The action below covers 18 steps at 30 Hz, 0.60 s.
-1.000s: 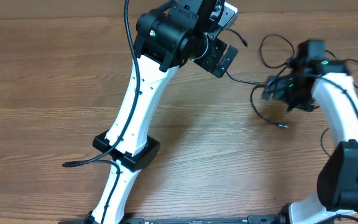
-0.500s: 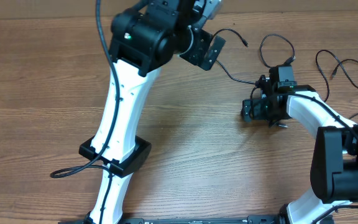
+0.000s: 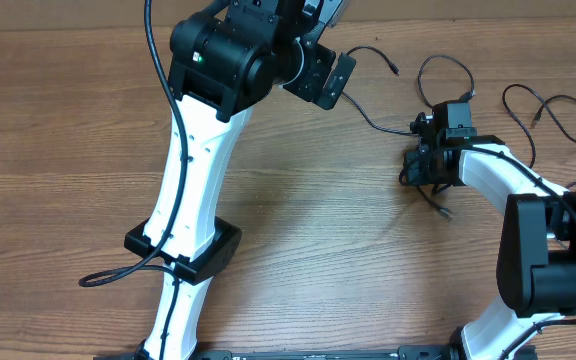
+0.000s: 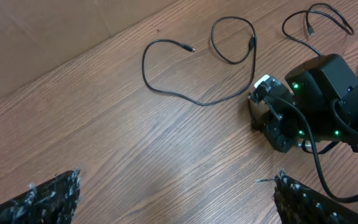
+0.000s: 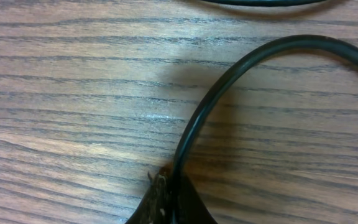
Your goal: Untangle cables
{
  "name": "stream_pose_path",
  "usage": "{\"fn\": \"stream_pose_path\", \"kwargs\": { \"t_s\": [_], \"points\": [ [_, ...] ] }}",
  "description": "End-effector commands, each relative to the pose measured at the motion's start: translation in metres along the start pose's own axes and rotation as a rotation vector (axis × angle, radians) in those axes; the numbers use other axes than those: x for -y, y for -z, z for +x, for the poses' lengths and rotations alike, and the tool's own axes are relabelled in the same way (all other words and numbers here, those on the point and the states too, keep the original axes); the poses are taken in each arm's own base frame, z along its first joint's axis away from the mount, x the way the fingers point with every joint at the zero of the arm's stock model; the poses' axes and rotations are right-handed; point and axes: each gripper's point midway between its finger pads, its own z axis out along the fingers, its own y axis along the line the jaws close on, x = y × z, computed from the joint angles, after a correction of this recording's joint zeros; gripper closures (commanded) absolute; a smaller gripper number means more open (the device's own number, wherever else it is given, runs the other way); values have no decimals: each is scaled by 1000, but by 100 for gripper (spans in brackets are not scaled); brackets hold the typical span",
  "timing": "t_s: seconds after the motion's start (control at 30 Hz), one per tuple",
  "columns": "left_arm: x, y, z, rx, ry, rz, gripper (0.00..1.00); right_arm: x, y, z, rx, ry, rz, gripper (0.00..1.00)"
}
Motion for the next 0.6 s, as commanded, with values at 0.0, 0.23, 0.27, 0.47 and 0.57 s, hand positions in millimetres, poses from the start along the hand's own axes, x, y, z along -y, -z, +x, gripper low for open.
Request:
{"fn": "stream_pose_path", "kwargs": {
  "t_s": [0.0, 0.23, 0.27, 0.47, 0.57],
  "points": [
    [-3, 15, -4, 36, 14, -13, 0, 5, 1, -6, -7, -82, 33, 96],
    [-7, 15, -4, 35, 18, -30, 0, 45, 99, -87, 243, -166, 268, 96],
    [-7, 15, -4, 36, 18, -30, 1, 53, 115, -98, 281, -180, 303, 96],
    [-6, 15, -4, 35, 21, -26, 0, 121, 188, -132, 422, -318, 398, 96],
    [-2, 15, -4, 36, 15, -3, 0, 163, 211, -133, 472, -391, 433, 96]
  ]
}}
